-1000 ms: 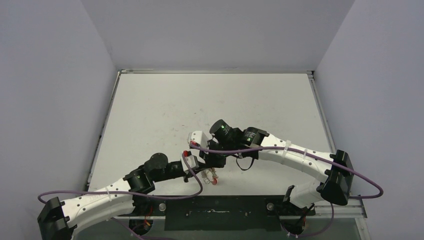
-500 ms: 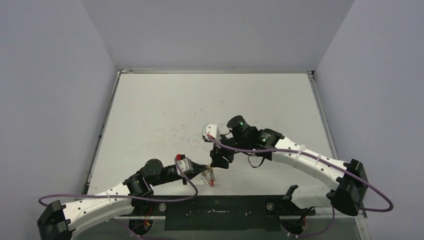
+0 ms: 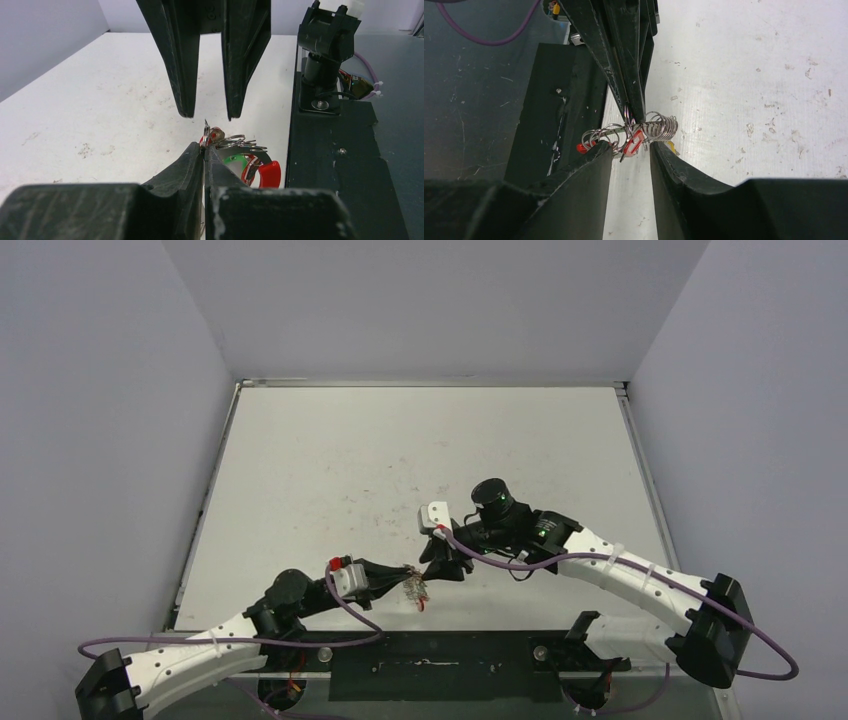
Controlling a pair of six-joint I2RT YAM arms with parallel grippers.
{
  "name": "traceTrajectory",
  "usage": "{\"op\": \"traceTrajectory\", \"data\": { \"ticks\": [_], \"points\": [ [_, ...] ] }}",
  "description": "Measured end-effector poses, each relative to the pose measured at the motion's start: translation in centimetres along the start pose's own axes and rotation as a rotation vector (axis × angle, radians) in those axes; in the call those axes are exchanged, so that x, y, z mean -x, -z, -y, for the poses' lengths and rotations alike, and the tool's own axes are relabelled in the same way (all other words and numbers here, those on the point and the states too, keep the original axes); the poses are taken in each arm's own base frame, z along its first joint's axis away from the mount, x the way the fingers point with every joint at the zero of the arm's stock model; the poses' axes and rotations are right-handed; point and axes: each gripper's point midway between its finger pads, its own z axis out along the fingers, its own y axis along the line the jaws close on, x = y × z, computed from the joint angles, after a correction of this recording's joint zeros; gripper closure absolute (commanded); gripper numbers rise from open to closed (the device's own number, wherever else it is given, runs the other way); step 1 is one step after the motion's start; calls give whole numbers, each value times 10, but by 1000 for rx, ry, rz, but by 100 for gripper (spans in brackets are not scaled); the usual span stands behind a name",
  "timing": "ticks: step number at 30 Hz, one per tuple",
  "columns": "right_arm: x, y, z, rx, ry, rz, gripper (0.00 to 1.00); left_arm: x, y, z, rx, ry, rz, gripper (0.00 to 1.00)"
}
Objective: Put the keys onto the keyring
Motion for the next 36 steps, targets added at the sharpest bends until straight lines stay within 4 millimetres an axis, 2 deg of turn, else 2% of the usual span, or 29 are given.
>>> {"op": "traceTrajectory", "data": {
  "ticks": [4,6,8,10,14,36],
  "points": [
    [-4,-6,2,17,-11,-6,69,7,0,0,1,-8,28,100],
    [-5,-8,3,21,-14,-6,74,8,0,0,1,-8,30,100],
    [-4,-10,3,26,-16,-1,87,8,0,0,1,-8,30,100],
    [-4,-11,3,30,-18,0,94,8,0,0,1,-8,30,100],
    [-6,-12,4,31,-24,-4,100,7,0,0,1,-8,28,100],
    [-24,-18,16,-29,-29,-54,100,7,1,-5,29,2,26,100]
  ]
}}
